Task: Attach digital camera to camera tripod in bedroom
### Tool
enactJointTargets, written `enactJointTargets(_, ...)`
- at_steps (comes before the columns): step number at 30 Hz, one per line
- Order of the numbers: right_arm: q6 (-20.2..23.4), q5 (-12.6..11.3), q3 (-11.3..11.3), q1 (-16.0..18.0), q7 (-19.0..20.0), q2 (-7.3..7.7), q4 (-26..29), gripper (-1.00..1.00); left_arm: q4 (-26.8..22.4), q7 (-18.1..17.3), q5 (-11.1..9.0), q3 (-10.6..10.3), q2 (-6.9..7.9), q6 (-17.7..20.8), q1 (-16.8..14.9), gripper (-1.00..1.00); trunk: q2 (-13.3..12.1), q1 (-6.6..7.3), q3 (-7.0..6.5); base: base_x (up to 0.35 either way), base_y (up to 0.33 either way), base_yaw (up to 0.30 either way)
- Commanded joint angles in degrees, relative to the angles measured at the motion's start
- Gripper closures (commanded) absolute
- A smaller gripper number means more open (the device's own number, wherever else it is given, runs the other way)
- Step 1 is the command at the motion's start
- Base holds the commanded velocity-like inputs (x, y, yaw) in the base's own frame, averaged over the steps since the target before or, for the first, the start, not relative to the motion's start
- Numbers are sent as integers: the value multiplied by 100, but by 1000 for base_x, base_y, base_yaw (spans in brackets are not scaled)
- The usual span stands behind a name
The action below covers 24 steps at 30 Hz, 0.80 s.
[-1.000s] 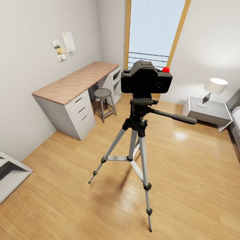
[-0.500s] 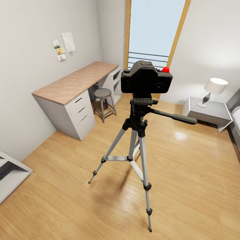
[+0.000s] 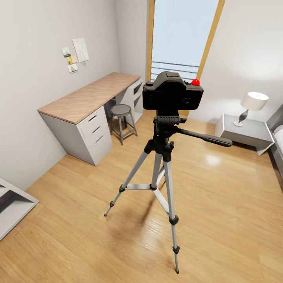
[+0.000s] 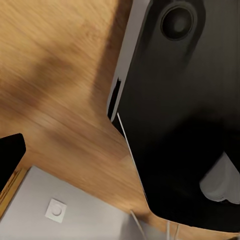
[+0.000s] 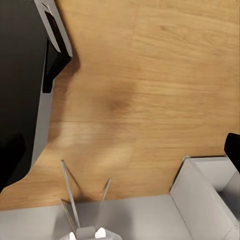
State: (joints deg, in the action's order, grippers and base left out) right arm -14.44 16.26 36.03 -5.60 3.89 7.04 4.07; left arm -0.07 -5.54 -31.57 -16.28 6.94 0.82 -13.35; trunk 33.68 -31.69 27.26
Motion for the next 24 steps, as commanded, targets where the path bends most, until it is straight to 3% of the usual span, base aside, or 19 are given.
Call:
enactJointTargets(1, -14, 39, 49, -3, 32, 1, 10, -100, -1, -21, -60, -48, 3, -19, -1, -100, 5, -2, 5, 0, 0, 0)
enactJointTargets(10, -30, 97, -42, -2, -12, -1, 74, -100, -4, -18, -68, -50, 11, -343, -1, -100, 5, -2, -34, 0, 0, 0)
enactJointTargets(24, -48, 378, -932, -2, -36, -72, 85, -100, -97, -17, -72, -36, -84, -444, 0, -100, 5, -2, -157, 0, 0, 0)
